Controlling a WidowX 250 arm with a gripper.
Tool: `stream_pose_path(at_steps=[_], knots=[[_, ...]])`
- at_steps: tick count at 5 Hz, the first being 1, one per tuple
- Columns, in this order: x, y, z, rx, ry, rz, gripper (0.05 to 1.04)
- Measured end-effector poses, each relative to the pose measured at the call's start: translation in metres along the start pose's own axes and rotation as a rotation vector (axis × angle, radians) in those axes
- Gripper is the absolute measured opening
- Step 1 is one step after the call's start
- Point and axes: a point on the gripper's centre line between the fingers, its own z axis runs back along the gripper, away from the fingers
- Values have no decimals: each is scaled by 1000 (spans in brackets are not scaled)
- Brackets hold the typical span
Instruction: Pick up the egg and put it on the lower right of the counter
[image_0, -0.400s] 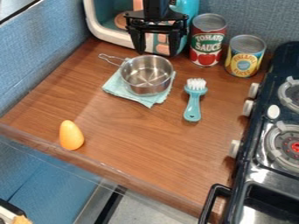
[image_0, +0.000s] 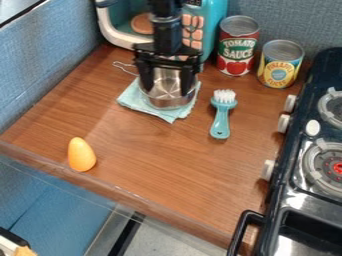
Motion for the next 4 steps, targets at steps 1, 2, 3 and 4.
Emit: stream_pose_path(at_steps=[1,2,3,4], knots=[[-23,29,14,38,-48,-26,1001],[-51,59,19,19,-71,-116,1001],[-71,72,11,-22,-64,-216,1001],[-88,75,-1,-29,-20,-254,1001]])
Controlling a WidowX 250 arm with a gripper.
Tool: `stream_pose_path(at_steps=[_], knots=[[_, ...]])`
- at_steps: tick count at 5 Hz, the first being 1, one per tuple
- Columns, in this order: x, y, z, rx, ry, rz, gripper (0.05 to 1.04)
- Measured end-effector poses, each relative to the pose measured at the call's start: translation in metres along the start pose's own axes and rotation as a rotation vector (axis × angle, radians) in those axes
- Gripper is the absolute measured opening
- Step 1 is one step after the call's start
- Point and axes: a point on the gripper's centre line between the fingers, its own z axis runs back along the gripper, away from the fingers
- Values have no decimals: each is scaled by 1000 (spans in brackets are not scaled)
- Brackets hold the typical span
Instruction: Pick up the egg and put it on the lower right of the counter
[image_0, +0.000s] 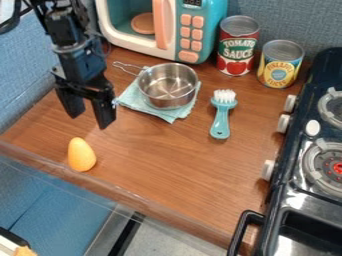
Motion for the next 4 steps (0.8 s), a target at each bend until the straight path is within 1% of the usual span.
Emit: stream_pose_path(at_steps=[1,2,3,4], knots=[[-17,-1,-15,25,35,2,1001],[-24,0,-30,76,79,2,1001],[-26,5,-35,108,103,20,947],[-30,4,-44,105,125,26,670]])
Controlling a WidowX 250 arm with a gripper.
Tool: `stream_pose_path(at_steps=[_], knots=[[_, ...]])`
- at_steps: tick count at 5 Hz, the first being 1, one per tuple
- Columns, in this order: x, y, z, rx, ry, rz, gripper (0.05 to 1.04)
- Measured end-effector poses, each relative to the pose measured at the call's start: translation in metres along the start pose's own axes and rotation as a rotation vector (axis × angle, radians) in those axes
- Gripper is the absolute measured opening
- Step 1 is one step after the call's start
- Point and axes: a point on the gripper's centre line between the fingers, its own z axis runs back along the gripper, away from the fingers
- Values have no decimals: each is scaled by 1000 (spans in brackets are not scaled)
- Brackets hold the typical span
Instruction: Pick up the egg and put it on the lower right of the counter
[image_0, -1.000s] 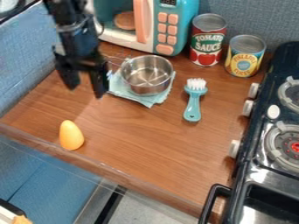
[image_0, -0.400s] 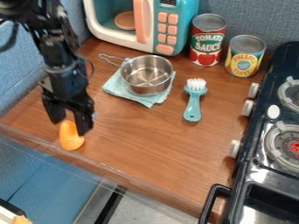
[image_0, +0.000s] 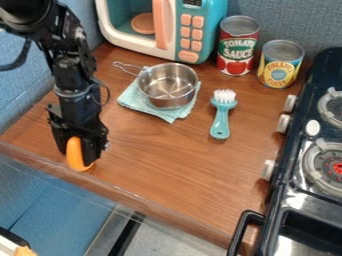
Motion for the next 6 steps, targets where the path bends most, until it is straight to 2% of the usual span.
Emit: stream_pose_path(at_steps=[1,2,3,4,5,6], knots=[[0,-3,0,-19,4,2,623],[-2,-7,14,-50,-16,10,623],[4,-19,47,-108,-117,42,622],[13,-56,66,-147,-187,-19,623],[13,-87,65,-156,-189,-89,622],[12,-116,51,-138,-164,-164,622]])
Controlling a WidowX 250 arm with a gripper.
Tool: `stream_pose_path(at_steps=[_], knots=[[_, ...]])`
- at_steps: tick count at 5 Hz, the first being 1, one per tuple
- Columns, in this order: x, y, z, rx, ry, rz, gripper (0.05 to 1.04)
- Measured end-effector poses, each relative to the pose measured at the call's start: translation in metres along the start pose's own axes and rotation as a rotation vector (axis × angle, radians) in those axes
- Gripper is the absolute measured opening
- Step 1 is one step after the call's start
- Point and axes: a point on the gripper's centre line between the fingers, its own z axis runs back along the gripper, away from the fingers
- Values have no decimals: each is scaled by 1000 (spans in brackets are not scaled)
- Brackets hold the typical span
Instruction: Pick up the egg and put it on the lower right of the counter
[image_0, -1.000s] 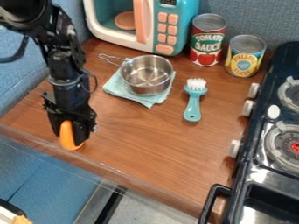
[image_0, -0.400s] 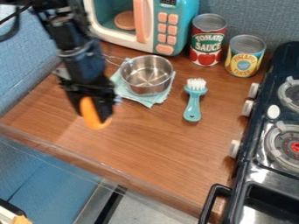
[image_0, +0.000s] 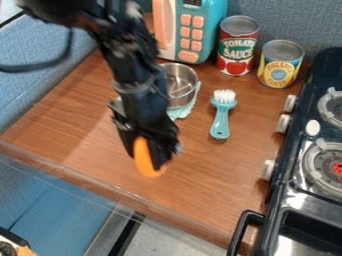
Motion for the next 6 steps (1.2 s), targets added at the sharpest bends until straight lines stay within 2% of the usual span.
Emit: stream_pose_path(at_steps=[2,3,4,5,6], knots=[[9,-33,-32,21,26,-58,623],[17,-37,-38,34,26,-64,623],[19,-43,-45,48,52,-69,697],[20,-42,-44,63,53,-45,978],[16,-39,-41,85,70,-25,1005]])
